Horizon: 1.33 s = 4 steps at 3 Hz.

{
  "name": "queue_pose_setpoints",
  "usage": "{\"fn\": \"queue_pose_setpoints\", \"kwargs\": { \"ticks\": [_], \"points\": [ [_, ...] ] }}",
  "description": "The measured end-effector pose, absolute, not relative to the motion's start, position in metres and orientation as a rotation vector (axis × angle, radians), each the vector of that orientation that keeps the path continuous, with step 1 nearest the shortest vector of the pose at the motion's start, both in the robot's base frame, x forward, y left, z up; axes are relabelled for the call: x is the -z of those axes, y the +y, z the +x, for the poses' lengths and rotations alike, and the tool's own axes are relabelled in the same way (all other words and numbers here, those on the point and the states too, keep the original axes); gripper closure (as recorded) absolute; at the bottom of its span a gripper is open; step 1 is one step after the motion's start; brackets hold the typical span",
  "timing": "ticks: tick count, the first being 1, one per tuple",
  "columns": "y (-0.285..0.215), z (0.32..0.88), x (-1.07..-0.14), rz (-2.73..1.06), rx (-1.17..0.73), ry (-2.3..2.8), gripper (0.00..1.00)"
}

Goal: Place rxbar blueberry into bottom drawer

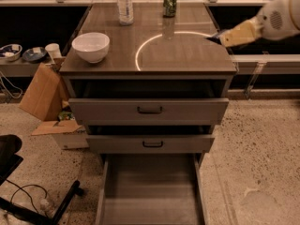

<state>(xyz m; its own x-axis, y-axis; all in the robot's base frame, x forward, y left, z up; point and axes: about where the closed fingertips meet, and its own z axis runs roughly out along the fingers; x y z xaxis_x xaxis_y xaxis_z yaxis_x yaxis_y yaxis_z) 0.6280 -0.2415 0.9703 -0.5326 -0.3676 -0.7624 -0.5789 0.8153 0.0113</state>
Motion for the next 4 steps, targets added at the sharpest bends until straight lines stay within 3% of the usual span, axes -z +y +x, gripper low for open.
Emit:
{"fn": "queue_pose_setpoints", "kwargs": {
  "ticks": [3,4],
  "points": [
    [-0.257,0.528,-0.719,-0.345,-0.819,2.201,1.0],
    [-0.264,0.521,-0.658,-0.229,-0.816,2.205,1.0]
  ]
}}
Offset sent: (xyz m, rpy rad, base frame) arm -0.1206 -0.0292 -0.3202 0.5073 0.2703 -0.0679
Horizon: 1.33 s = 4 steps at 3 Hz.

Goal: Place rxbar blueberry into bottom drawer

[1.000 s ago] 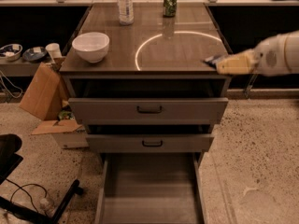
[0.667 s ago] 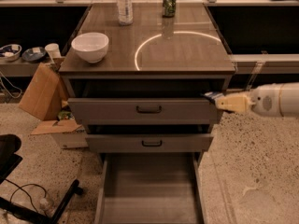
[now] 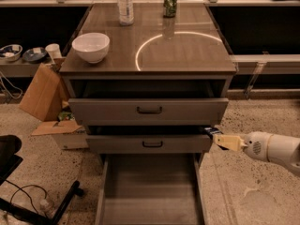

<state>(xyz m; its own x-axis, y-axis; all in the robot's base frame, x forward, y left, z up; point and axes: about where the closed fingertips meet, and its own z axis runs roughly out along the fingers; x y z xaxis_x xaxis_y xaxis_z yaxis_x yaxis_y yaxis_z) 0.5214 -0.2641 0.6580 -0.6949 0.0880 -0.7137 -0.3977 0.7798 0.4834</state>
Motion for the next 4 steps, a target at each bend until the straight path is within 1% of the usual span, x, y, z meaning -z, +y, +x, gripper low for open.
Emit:
{"fn": "queue_pose_setpoints", "kwargs": {
  "ticks": [1,2,3,4],
  "points": [
    [-0.264,0.521,-0.658,-0.229,-0.816,2.205,1.0],
    [-0.257,0.527,-0.649,-0.275,-0.725,2.25,1.0],
    [-0.253,0.533,-0.591,-0.337,-0.609,2.347,1.0],
    [-0.251,0.541,-0.498,-0.322,-0.516,2.425,1.0]
  ]
}}
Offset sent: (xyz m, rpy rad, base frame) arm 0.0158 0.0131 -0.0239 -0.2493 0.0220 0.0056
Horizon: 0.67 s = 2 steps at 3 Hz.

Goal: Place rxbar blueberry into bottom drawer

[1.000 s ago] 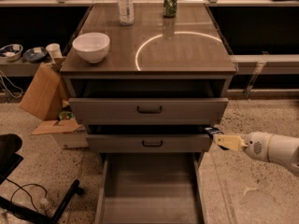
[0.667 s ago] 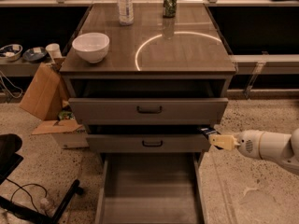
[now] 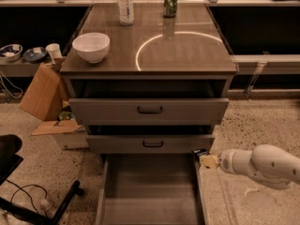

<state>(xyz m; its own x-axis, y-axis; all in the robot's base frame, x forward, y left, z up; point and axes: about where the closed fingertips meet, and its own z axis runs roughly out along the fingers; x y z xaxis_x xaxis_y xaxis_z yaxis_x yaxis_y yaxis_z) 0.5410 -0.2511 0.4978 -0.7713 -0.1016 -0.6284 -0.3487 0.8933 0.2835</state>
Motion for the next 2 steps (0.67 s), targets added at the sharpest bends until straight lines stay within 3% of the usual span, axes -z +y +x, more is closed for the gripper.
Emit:
{"fn": "queue_pose_setpoints", "kwargs": {
  "ticks": [2],
  "points": [
    [-0.223,0.535,-0.366,-0.21,-0.614,2.448,1.0]
  ]
}}
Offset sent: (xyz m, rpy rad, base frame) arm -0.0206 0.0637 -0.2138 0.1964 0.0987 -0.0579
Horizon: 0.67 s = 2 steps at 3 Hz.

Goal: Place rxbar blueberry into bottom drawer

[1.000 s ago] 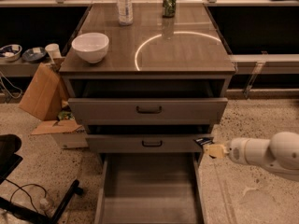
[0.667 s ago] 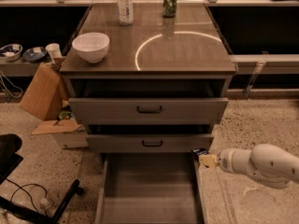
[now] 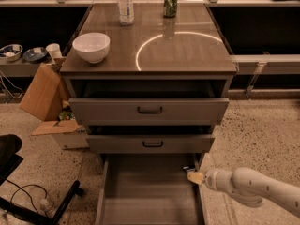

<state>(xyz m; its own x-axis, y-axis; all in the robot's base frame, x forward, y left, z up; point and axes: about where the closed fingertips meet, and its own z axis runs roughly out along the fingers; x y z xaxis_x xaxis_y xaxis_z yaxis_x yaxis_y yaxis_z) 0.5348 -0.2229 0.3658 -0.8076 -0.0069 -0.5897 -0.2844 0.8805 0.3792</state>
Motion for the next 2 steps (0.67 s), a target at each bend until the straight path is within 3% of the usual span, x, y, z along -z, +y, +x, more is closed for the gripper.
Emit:
{"fn": "queue_pose_setpoints", "kwargs": {
  "ticks": [2],
  "points": [
    [-0.187,0.504,-0.277,-0.086,-0.819,2.508,1.0]
  ]
}}
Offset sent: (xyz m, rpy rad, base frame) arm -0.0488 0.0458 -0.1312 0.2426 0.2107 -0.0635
